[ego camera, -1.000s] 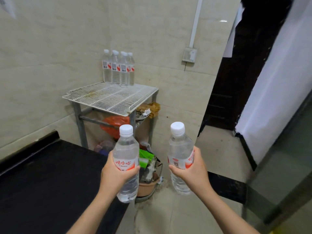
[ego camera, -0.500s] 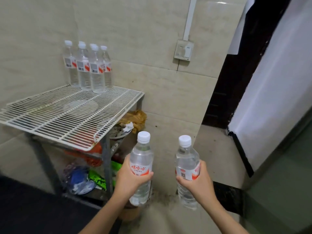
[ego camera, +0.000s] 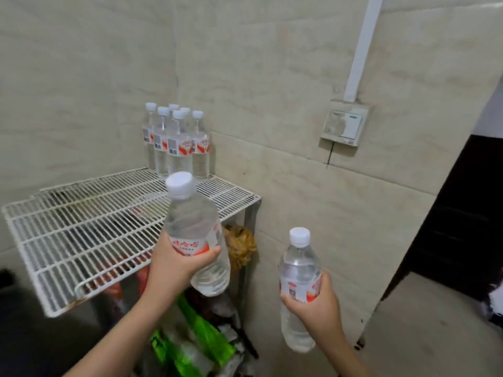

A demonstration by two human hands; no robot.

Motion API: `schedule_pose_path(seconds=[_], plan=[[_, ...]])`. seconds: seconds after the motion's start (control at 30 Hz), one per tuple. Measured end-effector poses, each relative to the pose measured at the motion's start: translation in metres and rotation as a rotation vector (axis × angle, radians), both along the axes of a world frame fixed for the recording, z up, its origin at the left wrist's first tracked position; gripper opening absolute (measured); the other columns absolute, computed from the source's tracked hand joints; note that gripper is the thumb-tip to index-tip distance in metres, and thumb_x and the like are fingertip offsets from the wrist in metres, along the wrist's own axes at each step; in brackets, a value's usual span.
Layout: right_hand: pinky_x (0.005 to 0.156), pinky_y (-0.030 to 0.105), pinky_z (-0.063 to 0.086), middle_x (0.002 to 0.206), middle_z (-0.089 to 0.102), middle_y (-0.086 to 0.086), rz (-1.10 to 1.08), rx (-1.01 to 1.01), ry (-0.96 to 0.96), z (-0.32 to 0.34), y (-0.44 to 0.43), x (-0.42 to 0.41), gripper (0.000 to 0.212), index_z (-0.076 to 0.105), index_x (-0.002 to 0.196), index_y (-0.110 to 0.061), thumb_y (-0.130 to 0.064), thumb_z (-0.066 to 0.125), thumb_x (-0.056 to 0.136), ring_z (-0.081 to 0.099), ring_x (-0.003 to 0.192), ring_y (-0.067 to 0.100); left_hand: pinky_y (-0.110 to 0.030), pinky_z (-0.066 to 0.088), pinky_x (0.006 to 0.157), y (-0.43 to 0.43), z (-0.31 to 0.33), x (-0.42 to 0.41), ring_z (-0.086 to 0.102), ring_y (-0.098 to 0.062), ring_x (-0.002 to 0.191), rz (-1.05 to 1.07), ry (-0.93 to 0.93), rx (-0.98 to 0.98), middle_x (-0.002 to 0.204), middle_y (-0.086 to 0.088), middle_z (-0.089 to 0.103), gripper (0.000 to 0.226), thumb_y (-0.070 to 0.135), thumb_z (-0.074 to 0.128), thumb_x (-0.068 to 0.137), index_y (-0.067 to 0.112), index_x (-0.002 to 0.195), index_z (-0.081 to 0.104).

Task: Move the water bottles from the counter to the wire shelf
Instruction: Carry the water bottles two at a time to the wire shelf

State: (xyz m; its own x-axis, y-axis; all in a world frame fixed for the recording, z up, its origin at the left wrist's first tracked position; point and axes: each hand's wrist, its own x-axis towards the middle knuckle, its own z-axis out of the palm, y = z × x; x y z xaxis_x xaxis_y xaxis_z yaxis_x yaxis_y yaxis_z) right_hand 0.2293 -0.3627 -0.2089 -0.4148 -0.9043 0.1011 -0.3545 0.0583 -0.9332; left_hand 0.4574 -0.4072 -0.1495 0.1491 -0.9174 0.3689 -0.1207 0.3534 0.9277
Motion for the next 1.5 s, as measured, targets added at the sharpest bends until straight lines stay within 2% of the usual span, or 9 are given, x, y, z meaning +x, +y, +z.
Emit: schedule_pose_path(seconds=[0.23,0.37,0.53,0.73,0.87,1.0,1.2,1.37,1.5], plan=[[0.060,0.013,0.039,0.080,0.053,-0.018,0.180,-0.248,-0.019,0.060,-0.100,0.008,0.054,0.041,0.085,-0.030,-0.011,0.084,0.057,0.052,0.071,-0.004,-0.041,0.051,0.089,-0.034,0.052,0.021,0.065,-0.018,0.098,0.309,0.069,-0.084,0.108,-0.002,0.068,0.082,0.023,0.087,0.042,0.016,0.117,0.055],[0.069,0.022,0.043,0.084,0.051,-0.020,0.247,-0.349,-0.033,0.086,-0.165,0.030,0.060,0.040,0.096,-0.027,-0.017,0.084,0.058,0.054,0.075,0.006,-0.047,0.051,0.088,-0.059,0.056,0.038,0.065,-0.023,0.097,0.406,0.055,-0.061,0.108,-0.005,0.067,0.084,0.036,0.078,0.039,0.018,0.117,0.053],[0.069,0.028,0.047,0.095,0.056,-0.004,0.247,-0.393,-0.067,0.103,-0.247,0.069,0.061,0.040,0.101,-0.022,-0.022,0.084,0.059,0.058,0.082,0.014,-0.051,0.052,0.088,-0.105,0.045,0.050,0.066,-0.024,0.094,0.464,0.078,-0.008,0.105,-0.005,0.068,0.090,0.049,0.082,0.032,0.019,0.113,0.056],[0.070,0.027,0.045,0.101,0.059,-0.001,0.237,-0.355,-0.032,0.106,-0.335,0.107,0.060,0.040,0.103,-0.023,-0.030,0.082,0.061,0.057,0.084,0.014,-0.044,0.052,0.083,-0.150,0.043,0.051,0.064,-0.026,0.094,0.537,0.081,0.001,0.103,-0.006,0.066,0.067,0.016,0.082,0.053,0.017,0.113,0.053],[0.073,0.027,0.042,0.111,0.060,0.005,0.204,-0.308,-0.006,0.102,-0.375,0.125,0.070,0.045,0.115,-0.011,-0.037,0.081,0.061,0.052,0.087,0.014,-0.046,0.053,0.083,-0.161,0.045,0.048,0.064,-0.023,0.094,0.568,0.044,0.021,0.105,-0.003,0.065,0.087,0.042,0.079,0.036,0.021,0.115,0.050],[0.074,0.029,0.043,0.114,0.059,0.010,0.204,-0.268,0.022,0.094,-0.401,0.134,0.075,0.044,0.118,-0.007,-0.041,0.080,0.061,0.054,0.092,0.019,-0.047,0.052,0.084,-0.180,0.040,0.039,0.063,-0.023,0.094,0.670,0.016,0.022,0.103,-0.003,0.063,0.074,0.029,0.084,0.048,0.021,0.112,0.048],[0.095,0.050,0.046,0.129,0.050,0.011,0.347,-0.297,0.097,0.068,-0.413,0.127,0.092,0.028,0.135,-0.011,-0.047,0.075,0.065,0.051,0.115,0.028,-0.037,0.052,0.078,-0.235,0.039,0.002,0.061,-0.017,0.090,0.749,0.004,0.027,0.093,0.008,0.058,0.067,0.024,0.084,0.056,0.021,0.110,0.044],[0.097,0.048,0.046,0.135,0.047,0.006,0.602,-0.190,-0.013,0.052,-0.412,0.112,0.092,0.017,0.140,-0.029,-0.023,0.075,0.068,0.049,0.121,0.025,-0.031,0.047,0.076,-0.289,0.037,-0.021,0.057,-0.019,0.095,0.781,0.026,0.019,0.105,-0.003,0.054,0.064,0.022,0.084,0.058,0.021,0.102,0.038],[0.100,0.037,0.044,0.140,0.043,0.004,0.678,-0.195,-0.057,0.050,-0.414,0.106,0.096,0.013,0.143,-0.023,-0.008,0.073,0.070,0.046,0.124,0.022,-0.047,0.047,0.093,-0.315,0.029,-0.028,0.052,-0.027,0.109,0.862,0.039,0.029,0.115,-0.011,0.050,0.075,0.032,0.084,0.055,0.013,0.114,0.041]])
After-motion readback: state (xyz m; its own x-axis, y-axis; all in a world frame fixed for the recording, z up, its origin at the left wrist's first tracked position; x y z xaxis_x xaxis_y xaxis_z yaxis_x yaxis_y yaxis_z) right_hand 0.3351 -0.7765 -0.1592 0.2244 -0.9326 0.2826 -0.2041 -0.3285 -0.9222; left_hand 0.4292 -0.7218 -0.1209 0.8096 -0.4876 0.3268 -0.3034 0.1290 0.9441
